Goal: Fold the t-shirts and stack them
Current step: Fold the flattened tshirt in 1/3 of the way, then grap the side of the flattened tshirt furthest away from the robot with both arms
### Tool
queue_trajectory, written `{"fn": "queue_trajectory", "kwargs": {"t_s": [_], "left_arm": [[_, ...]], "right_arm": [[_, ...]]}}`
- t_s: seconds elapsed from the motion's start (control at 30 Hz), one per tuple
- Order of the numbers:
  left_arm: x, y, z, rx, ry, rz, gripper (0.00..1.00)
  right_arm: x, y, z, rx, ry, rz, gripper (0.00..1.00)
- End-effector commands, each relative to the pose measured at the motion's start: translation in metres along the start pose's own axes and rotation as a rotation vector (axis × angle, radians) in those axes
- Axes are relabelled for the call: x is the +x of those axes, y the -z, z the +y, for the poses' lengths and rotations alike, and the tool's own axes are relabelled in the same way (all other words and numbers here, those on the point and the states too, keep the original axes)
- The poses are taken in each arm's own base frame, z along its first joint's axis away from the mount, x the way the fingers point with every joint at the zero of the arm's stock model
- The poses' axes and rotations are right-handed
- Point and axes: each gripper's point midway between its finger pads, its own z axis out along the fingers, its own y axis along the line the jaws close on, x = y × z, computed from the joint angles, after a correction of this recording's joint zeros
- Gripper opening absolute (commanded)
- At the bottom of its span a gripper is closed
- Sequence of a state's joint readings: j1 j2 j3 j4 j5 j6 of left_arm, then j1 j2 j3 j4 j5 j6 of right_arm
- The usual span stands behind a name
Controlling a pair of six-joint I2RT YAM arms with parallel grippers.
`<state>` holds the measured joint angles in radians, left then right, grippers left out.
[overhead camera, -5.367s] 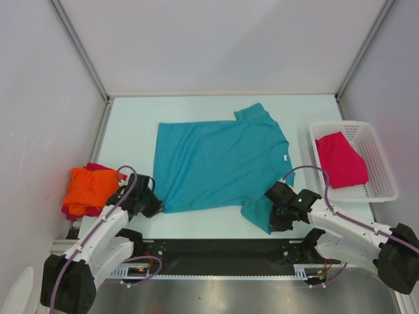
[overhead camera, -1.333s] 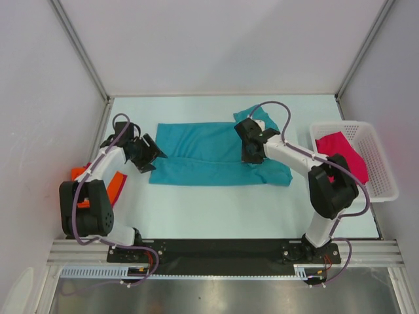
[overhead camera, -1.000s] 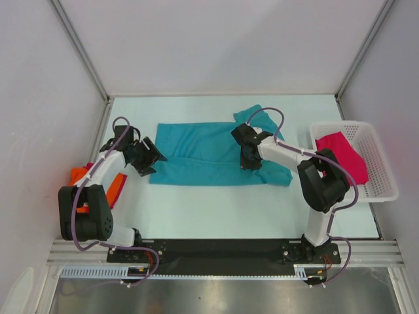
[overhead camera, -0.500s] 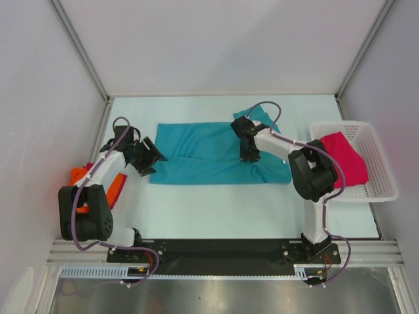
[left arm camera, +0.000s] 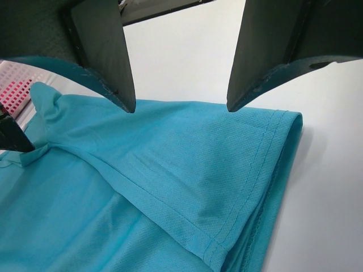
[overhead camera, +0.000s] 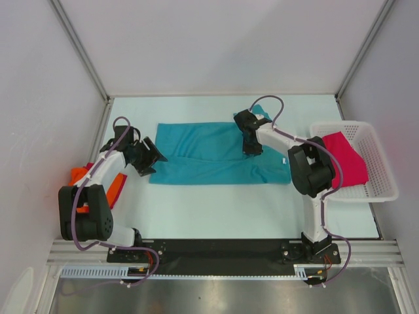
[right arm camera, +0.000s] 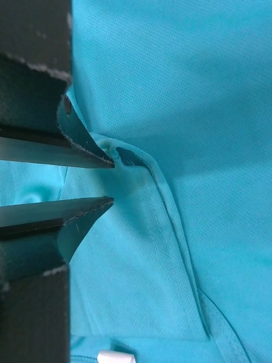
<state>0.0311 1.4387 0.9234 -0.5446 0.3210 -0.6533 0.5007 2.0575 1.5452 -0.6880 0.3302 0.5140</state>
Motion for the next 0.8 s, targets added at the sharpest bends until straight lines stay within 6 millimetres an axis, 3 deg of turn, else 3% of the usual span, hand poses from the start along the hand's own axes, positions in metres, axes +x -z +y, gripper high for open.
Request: {"fn": "queue_trajectory", "kwargs": {"t_s": [0.0,0.13,0.17,0.23,0.27,0.3,0.33,0.37,0.4,0.43,0.47,0.5,0.53,0.63,0.7,0.77], "left_arm": [[-0.013,0.007,-0.010,0.029,-0.030,-0.041,0.71],[-0.043,0.011,-0.023,0.016,-0.052,-0.062,0.71],[-0.068,0.023,-0.042,0.037,-0.079,-0.112,0.71],[-0.084,0.021,-0.048,0.023,-0.096,-0.104,0.72],[-0.105,0.032,-0.065,0.045,-0.114,-0.153,0.77],[-0.116,0.034,-0.069,0.042,-0.119,-0.172,0.81],[-0.122,0.022,-0.065,0.019,-0.106,-0.144,0.87],[-0.143,0.031,-0.079,0.042,-0.113,-0.181,0.89],[-0.149,0.029,-0.084,0.053,-0.108,-0.170,0.89],[-0.153,0.012,-0.075,0.019,-0.081,-0.129,0.90],[-0.170,0.017,-0.085,0.032,-0.084,-0.163,0.90],[-0.174,0.013,-0.087,0.036,-0.078,-0.153,0.91],[-0.175,0.001,-0.083,0.029,-0.065,-0.129,0.92],[-0.182,-0.010,-0.087,0.045,-0.078,-0.117,0.95],[-0.186,-0.019,-0.084,0.037,-0.100,-0.115,0.97],[-0.191,-0.021,-0.081,0.018,-0.136,-0.128,0.98]], "right_arm": [[-0.036,0.010,-0.012,0.017,-0.013,-0.090,0.32],[-0.078,0.016,-0.024,0.008,-0.044,-0.134,0.33],[-0.102,0.029,-0.022,-0.011,-0.060,-0.181,0.34],[-0.123,0.035,-0.028,-0.005,-0.048,-0.209,0.36],[-0.145,0.048,-0.029,-0.010,-0.064,-0.264,0.36],[-0.153,0.049,-0.031,-0.007,-0.074,-0.278,0.38],[-0.162,0.050,-0.038,-0.006,-0.092,-0.285,0.41],[-0.171,0.053,-0.036,-0.039,-0.104,-0.296,0.43],[-0.185,0.060,-0.033,-0.069,-0.120,-0.323,0.44],[-0.190,0.051,-0.033,-0.079,-0.129,-0.317,0.45],[-0.195,0.046,-0.034,-0.108,-0.149,-0.305,0.45],[-0.207,0.048,-0.034,-0.134,-0.171,-0.321,0.46],[-0.203,0.031,-0.032,-0.146,-0.179,-0.284,0.45],[-0.202,0.005,-0.027,-0.217,-0.213,-0.227,0.40],[-0.201,-0.005,-0.021,-0.295,-0.248,-0.198,0.39],[-0.188,-0.017,-0.010,-0.419,-0.305,-0.112,0.40]]}}
